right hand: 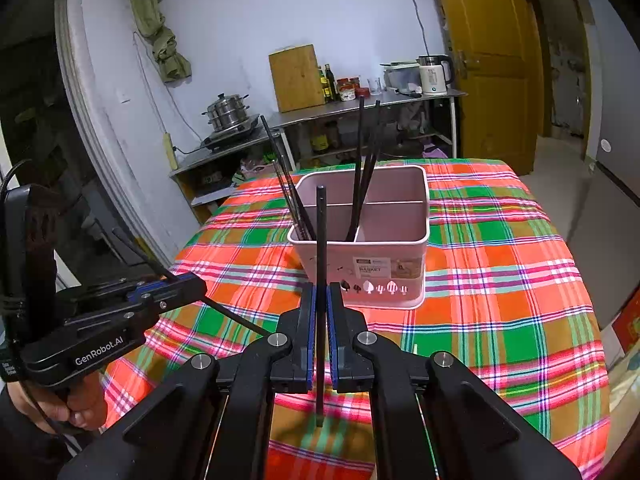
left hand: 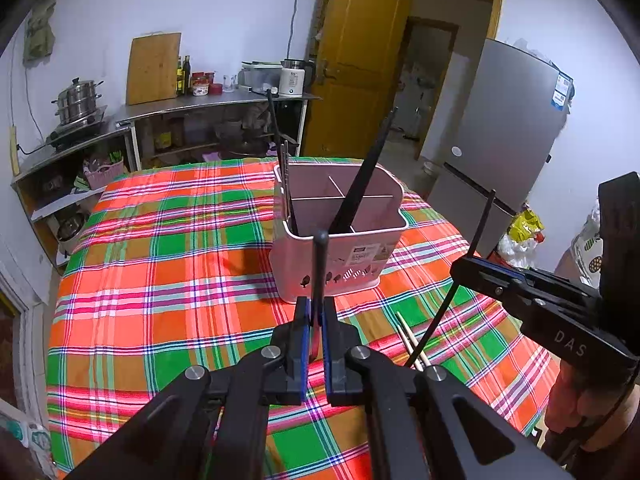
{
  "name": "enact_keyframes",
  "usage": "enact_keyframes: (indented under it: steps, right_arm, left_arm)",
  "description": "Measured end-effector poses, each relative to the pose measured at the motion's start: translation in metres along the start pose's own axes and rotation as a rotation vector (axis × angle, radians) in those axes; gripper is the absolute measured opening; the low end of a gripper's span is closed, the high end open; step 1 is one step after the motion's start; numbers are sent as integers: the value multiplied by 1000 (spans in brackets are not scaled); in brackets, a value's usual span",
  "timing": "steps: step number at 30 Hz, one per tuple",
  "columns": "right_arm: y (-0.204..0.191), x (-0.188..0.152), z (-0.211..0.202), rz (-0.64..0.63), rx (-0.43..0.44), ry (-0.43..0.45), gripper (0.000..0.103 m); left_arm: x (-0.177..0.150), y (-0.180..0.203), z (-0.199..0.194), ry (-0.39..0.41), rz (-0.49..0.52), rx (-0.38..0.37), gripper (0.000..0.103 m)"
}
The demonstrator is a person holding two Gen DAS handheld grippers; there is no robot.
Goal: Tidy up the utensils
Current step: 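Lift both held black chopsticks and carry them over the pink basket, then lower the black chopsticks into the basket and open both tools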
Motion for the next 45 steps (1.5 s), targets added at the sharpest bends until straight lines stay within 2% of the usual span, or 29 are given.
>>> enact_keyframes:
  steps: [15, 26, 35, 45]
  right_arm:
    - [-3, -6, -15, -20, 3, 16, 5]
    - [-5, 5, -25, -37, 5, 52, 5]
    - [-8, 27, -22, -60, 0, 81, 5]
    - [-12, 80, -24, -71, -2, 169, 5]
  left_arm:
    - [-6, 8, -7, -13, 4, -3, 5]
    - [12, 9, -16, 6, 21, -13, 5]
    - [42, 11, -14, 14, 38, -22, 5]
    - [108, 3, -19, 88, 26, -18, 5]
Point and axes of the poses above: each gripper's, at about its wrist camera, not at the fingertips, and z roughly the way its jaws point, y to its right, x to its top, the point moved 6 cm from there along z, roughly the way its jaws point, and after that the axes turned 6 degrees about z, right-handed, at the moved point
